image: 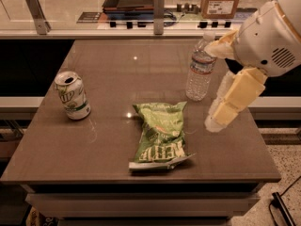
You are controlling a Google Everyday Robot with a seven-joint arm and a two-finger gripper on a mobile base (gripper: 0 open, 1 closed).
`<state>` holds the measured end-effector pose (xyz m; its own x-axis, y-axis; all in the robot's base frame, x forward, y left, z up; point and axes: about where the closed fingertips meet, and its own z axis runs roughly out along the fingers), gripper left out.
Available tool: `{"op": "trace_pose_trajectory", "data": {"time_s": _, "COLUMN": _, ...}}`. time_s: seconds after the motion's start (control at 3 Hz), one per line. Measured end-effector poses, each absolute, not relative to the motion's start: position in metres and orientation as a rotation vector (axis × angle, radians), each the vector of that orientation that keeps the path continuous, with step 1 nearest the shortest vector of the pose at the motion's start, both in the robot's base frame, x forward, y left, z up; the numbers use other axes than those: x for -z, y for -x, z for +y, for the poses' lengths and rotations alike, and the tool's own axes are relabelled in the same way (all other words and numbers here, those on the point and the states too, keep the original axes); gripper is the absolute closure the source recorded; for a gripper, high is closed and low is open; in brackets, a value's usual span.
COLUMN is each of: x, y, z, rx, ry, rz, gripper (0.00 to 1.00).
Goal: Knock 7up can over
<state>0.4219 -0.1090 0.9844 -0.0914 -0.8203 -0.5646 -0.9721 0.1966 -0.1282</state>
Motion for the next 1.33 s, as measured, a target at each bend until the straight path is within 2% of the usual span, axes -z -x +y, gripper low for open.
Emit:
{"op": "trace_pose_trajectory", "data": {"time_s": 0.67, "x": -0.962, "y": -0.412, "z": -0.066, "rx": -0.426, "ry": 1.563, "rz": 1.89, "gripper": 0.0}}
{"op": "trace_pose_trajectory", "data": {"time_s": 1.33, "x": -0.963, "y": -0.435, "z": -0.053, "rx": -0.369, "ry": 1.402, "rz": 1.766, "gripper": 0.0}}
